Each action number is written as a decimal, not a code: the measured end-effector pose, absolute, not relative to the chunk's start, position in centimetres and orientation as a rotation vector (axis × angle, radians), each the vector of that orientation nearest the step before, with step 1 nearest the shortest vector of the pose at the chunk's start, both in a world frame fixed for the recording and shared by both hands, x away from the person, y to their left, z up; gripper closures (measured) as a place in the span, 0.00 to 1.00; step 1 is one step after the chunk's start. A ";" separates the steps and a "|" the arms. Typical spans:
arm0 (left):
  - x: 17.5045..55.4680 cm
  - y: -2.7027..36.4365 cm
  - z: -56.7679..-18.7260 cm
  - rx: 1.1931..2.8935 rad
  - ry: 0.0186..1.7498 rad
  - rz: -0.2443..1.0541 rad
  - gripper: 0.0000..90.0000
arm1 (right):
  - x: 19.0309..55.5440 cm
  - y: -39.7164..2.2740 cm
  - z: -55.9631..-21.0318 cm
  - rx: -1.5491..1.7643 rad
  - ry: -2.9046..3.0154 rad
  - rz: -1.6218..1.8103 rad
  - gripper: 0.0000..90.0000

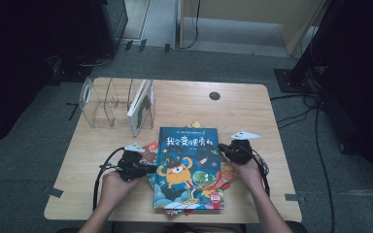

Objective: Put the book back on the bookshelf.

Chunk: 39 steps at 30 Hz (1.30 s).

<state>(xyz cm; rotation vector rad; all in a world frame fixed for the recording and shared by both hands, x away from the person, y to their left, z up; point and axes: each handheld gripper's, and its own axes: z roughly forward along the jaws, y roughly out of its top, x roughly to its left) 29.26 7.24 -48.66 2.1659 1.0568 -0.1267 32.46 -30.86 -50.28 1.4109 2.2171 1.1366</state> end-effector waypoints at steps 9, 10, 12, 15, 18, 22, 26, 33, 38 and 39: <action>28.1 6.9 -48.8 2.153 1.061 -0.140 1.00 | 33.5 -30.0 -50.4 1.419 2.190 1.135 1.00; 28.0 6.9 -48.8 2.149 1.063 -0.144 1.00 | 33.7 -30.0 -50.4 1.415 2.191 1.135 1.00; 27.7 6.8 -48.8 2.154 1.055 -0.144 1.00 | 34.0 -29.7 -50.3 1.421 2.199 1.125 1.00; 27.1 6.5 -48.8 2.150 1.052 -0.141 1.00 | 34.7 -29.5 -50.3 1.410 2.200 1.128 1.00; 26.7 6.1 -48.8 2.150 1.050 -0.128 1.00 | 34.9 -29.5 -50.3 1.404 2.219 1.119 1.00; 26.4 5.7 -48.9 2.149 1.041 -0.141 1.00 | 35.1 -29.7 -50.0 1.380 2.228 1.117 1.00; 26.0 5.4 -48.9 2.151 1.033 -0.139 1.00 | 35.1 -29.5 -49.9 1.375 2.208 1.108 1.00; 25.4 4.4 -48.8 2.140 1.002 -0.142 1.00 | 35.4 -29.4 -50.1 1.399 2.187 1.131 1.00; 25.2 3.8 -48.8 2.150 0.980 -0.142 1.00 | 36.1 -29.2 -50.5 1.403 2.212 1.087 1.00; 25.2 3.8 -48.8 2.150 0.979 -0.145 1.00 | 36.2 -29.1 -50.6 1.402 2.217 1.074 1.00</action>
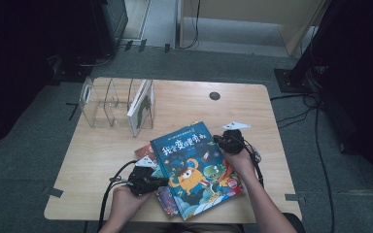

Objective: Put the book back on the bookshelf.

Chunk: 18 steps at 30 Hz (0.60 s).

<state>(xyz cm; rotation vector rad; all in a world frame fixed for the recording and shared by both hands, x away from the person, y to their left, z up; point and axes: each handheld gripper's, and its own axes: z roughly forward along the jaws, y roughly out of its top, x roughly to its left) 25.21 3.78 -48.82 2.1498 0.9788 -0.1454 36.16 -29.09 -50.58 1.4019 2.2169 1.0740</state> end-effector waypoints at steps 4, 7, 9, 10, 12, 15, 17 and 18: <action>25.3 3.6 -48.9 2.147 0.972 -0.135 1.00 | 36.2 -29.2 -50.3 1.371 2.200 1.061 0.98; 25.7 3.7 -48.6 2.148 0.978 -0.131 0.95 | 36.0 -29.9 -49.9 1.388 2.172 1.091 0.97; 26.3 4.2 -48.3 2.140 0.993 -0.133 0.92 | 35.8 -30.3 -49.7 1.390 2.164 1.111 0.96; 26.6 4.5 -48.2 2.133 1.002 -0.137 0.89 | 35.6 -30.4 -49.7 1.382 2.167 1.112 0.95; 27.3 5.1 -47.8 2.113 1.011 -0.129 0.83 | 35.2 -30.7 -49.6 1.382 2.184 1.113 0.91; 28.4 5.9 -47.4 2.086 1.019 -0.092 0.69 | 34.2 -31.1 -49.5 1.321 2.172 1.126 0.79; 29.1 6.2 -47.3 2.096 1.020 -0.090 0.62 | 33.7 -31.3 -49.4 1.323 2.192 1.129 0.72; 29.4 6.3 -47.3 2.098 1.018 -0.088 0.60 | 33.4 -31.4 -49.4 1.331 2.195 1.132 0.69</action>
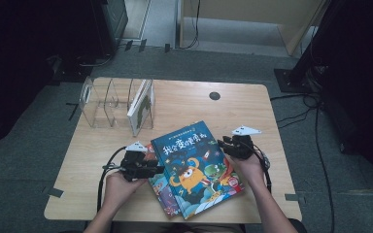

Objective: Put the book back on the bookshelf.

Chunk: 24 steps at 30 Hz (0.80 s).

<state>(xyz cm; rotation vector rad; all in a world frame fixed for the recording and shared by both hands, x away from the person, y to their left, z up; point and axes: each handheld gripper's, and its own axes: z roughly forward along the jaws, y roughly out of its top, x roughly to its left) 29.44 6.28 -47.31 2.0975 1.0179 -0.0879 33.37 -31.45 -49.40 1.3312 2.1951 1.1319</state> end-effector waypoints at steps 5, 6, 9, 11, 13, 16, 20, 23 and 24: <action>31.2 6.5 -47.4 2.151 1.007 -0.100 0.49 | 31.8 -32.0 -49.4 1.330 2.188 1.159 0.56; 31.5 6.6 -47.3 2.153 1.007 -0.102 0.47 | 31.5 -32.1 -49.4 1.334 2.180 1.173 0.55; 32.3 6.9 -47.0 2.159 1.009 -0.097 0.46 | 30.6 -32.2 -49.4 1.325 2.181 1.189 0.55; 32.9 7.1 -46.8 2.158 1.011 -0.092 0.46 | 30.0 -32.3 -49.4 1.319 2.179 1.196 0.56; 33.4 7.3 -46.6 2.152 1.016 -0.118 0.50 | 29.4 -32.3 -49.4 1.318 2.183 1.201 0.58; 34.2 7.4 -46.4 2.170 1.012 -0.100 0.55 | 28.5 -32.3 -49.3 1.313 2.189 1.199 0.59; 35.1 7.6 -46.5 2.167 1.021 -0.091 0.62 | 27.1 -32.3 -49.3 1.320 2.195 1.208 0.62; 35.5 7.7 -46.5 2.173 1.006 -0.040 0.68 | 26.3 -32.3 -49.3 1.318 2.205 1.203 0.65; 35.6 7.8 -46.4 2.169 1.003 -0.034 0.73 | 26.0 -32.3 -49.3 1.317 2.207 1.204 0.66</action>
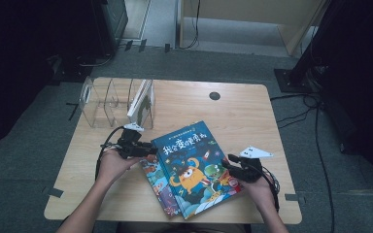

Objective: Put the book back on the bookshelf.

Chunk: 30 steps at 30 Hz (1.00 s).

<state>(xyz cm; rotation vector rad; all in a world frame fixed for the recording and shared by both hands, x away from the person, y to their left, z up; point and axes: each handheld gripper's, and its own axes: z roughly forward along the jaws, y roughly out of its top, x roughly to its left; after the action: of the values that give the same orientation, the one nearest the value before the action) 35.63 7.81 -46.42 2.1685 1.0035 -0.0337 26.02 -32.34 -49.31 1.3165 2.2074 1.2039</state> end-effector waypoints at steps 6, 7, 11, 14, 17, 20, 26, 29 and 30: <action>37.1 8.3 -46.3 2.183 0.993 0.030 0.92 | 24.2 -32.4 -49.3 1.323 2.198 1.219 0.74; 37.4 8.4 -46.4 2.182 0.983 0.020 0.98 | 23.9 -32.4 -49.3 1.336 2.191 1.224 0.76; 38.0 8.5 -46.7 2.186 0.972 0.027 1.00 | 22.9 -32.4 -49.4 1.349 2.184 1.223 0.82; 38.5 8.6 -46.7 2.195 0.963 0.036 1.00 | 22.1 -32.4 -49.5 1.354 2.174 1.217 0.89; 39.0 8.6 -46.9 2.180 0.964 0.020 1.00 | 21.4 -32.4 -49.7 1.333 2.181 1.217 0.95; 39.2 8.5 -47.0 2.177 0.962 0.032 1.00 | 20.8 -32.4 -49.7 1.343 2.178 1.214 0.99; 39.4 8.2 -47.1 2.196 0.939 0.051 1.00 | 19.3 -32.7 -49.7 1.346 2.146 1.206 1.00; 39.6 8.0 -47.2 2.202 0.936 0.044 1.00 | 18.6 -32.8 -49.6 1.340 2.130 1.195 1.00; 39.7 7.9 -47.2 2.201 0.931 0.042 0.99 | 18.4 -32.8 -49.6 1.342 2.129 1.187 1.00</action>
<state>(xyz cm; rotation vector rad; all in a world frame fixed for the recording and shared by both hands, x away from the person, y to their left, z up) 39.65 7.91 -47.23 2.2011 0.9307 0.0422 18.38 -32.81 -49.64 1.3416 2.1286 1.1872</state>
